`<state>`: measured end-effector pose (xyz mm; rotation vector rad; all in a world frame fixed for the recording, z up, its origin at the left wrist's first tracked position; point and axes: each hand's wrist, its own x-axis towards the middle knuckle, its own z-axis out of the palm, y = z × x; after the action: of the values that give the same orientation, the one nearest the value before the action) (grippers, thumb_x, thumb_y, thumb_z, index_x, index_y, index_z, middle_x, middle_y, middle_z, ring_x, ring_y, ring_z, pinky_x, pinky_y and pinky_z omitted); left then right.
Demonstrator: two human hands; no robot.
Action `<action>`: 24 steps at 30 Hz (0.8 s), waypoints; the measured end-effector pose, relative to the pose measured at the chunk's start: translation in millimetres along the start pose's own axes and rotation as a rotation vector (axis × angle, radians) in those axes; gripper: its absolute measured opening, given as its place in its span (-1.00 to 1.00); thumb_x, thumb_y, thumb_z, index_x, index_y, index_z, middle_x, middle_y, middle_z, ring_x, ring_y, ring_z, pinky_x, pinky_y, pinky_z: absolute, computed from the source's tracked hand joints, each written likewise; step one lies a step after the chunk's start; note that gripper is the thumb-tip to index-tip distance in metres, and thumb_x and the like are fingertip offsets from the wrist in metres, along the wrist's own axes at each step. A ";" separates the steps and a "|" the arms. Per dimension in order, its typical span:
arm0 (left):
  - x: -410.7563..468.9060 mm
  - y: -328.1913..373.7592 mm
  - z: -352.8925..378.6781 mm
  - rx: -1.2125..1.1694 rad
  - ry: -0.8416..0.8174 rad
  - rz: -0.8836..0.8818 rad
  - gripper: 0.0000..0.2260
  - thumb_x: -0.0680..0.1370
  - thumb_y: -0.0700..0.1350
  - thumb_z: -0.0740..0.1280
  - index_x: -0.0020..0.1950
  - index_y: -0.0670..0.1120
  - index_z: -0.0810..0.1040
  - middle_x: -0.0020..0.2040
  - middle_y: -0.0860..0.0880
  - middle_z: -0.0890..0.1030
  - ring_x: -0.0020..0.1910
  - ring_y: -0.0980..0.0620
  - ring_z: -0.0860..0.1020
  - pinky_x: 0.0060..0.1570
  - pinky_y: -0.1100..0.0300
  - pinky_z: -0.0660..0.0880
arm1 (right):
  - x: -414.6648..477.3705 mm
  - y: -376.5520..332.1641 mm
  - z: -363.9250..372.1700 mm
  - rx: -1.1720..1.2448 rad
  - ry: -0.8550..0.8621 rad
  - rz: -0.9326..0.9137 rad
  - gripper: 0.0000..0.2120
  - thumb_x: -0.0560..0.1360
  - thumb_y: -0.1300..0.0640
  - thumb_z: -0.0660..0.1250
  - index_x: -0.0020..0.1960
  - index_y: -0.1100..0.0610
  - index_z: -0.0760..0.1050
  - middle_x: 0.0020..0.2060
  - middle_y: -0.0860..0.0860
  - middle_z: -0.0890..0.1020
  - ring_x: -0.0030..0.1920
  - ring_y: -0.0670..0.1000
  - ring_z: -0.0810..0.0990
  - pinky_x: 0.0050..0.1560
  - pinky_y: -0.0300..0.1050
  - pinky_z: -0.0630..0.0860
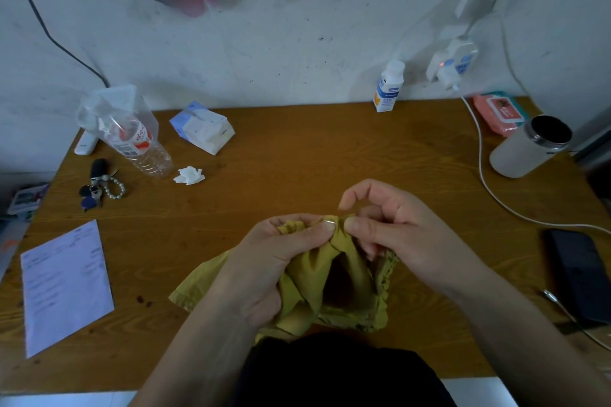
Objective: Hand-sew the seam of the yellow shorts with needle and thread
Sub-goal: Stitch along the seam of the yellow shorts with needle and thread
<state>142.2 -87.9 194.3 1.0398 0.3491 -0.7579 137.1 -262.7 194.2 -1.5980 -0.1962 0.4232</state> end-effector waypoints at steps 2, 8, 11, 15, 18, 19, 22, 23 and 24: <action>1.3 -3.4 2.1 0.010 0.017 -0.010 -0.73 0.23 -0.25 0.45 -0.10 -0.32 0.64 -0.21 -0.28 0.66 -0.27 -0.15 0.65 -0.11 0.00 0.61 | 1.4 1.6 2.1 0.016 -0.016 -0.006 -0.92 0.49 0.10 0.30 -0.03 0.07 0.46 -0.52 -0.11 0.45 -0.45 -0.17 0.41 -0.38 -0.39 0.37; 0.0 0.7 1.8 0.020 0.081 0.029 -0.76 0.23 -0.23 0.44 -0.15 -0.30 0.65 -0.24 -0.26 0.66 -0.29 -0.14 0.64 -0.14 0.00 0.61 | 5.8 0.4 6.1 -0.100 0.065 -0.045 -0.80 0.43 -0.04 0.26 -0.01 0.02 0.47 -0.40 -0.16 0.54 -0.39 -0.20 0.48 -0.36 -0.36 0.44; -0.4 3.8 0.4 0.051 0.112 0.067 -0.90 0.23 -0.23 0.43 -0.30 -0.20 0.68 -0.33 -0.19 0.66 -0.38 -0.08 0.65 -0.27 0.09 0.64 | 6.7 -1.4 10.2 -0.368 0.212 -0.179 -0.75 0.44 -0.12 0.24 0.02 -0.03 0.52 -0.15 -0.20 0.56 -0.33 -0.17 0.53 -0.34 -0.40 0.42; 0.1 3.1 -0.1 0.111 0.129 0.129 -0.86 0.20 -0.21 0.44 -0.28 -0.20 0.68 -0.31 -0.22 0.67 -0.35 -0.11 0.66 -0.24 0.08 0.64 | 9.4 -0.2 18.4 -0.686 0.333 -0.371 -0.81 0.46 -0.02 0.33 -0.04 0.04 0.63 0.03 -0.04 0.52 -0.22 -0.15 0.50 -0.16 -0.40 0.43; 1.6 1.7 -1.1 0.162 0.143 0.157 -0.84 0.19 -0.18 0.47 -0.26 -0.18 0.69 -0.27 -0.24 0.68 -0.28 -0.15 0.67 -0.24 0.08 0.64 | 11.4 2.7 22.9 -0.767 0.417 -0.481 -0.88 0.46 0.10 0.38 -0.13 0.15 0.64 -0.04 0.04 0.56 -0.23 -0.13 0.50 -0.18 -0.33 0.45; 1.9 1.7 -1.4 0.172 0.152 0.159 -0.85 0.19 -0.17 0.47 -0.28 -0.17 0.69 -0.26 -0.24 0.68 -0.28 -0.15 0.67 -0.25 0.09 0.63 | 12.0 4.0 24.8 -0.757 0.434 -0.526 -0.86 0.47 0.13 0.37 -0.15 0.18 0.64 -0.08 0.05 0.56 -0.22 -0.11 0.51 -0.20 -0.29 0.47; 3.3 2.8 -1.6 0.187 0.185 0.166 -0.87 0.18 -0.14 0.48 -0.31 -0.14 0.70 -0.26 -0.23 0.68 -0.25 -0.17 0.67 -0.20 0.06 0.63 | 14.2 7.9 30.5 -0.656 0.456 -0.623 -0.84 0.50 0.17 0.32 -0.15 0.23 0.63 -0.16 0.05 0.58 -0.16 -0.09 0.55 -0.19 -0.18 0.52; 3.7 3.1 -2.0 0.190 0.195 0.178 -0.87 0.18 -0.14 0.48 -0.31 -0.13 0.70 -0.27 -0.23 0.68 -0.25 -0.17 0.67 -0.19 0.06 0.63 | 15.3 9.2 30.9 -0.629 0.464 -0.626 -0.84 0.49 0.16 0.32 -0.14 0.22 0.63 -0.16 0.04 0.59 -0.15 -0.09 0.56 -0.19 -0.17 0.53; 3.9 3.3 -2.4 0.191 0.204 0.190 -0.87 0.19 -0.14 0.48 -0.31 -0.13 0.70 -0.27 -0.23 0.68 -0.25 -0.17 0.67 -0.18 0.06 0.62 | 16.4 10.8 30.6 -0.620 0.472 -0.618 -0.84 0.49 0.14 0.32 -0.13 0.22 0.62 -0.16 0.04 0.60 -0.15 -0.10 0.56 -0.19 -0.16 0.54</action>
<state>147.5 -86.4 193.0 1.3154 0.3513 -0.5224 138.9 -229.2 180.4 -2.0735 -0.4702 -0.5448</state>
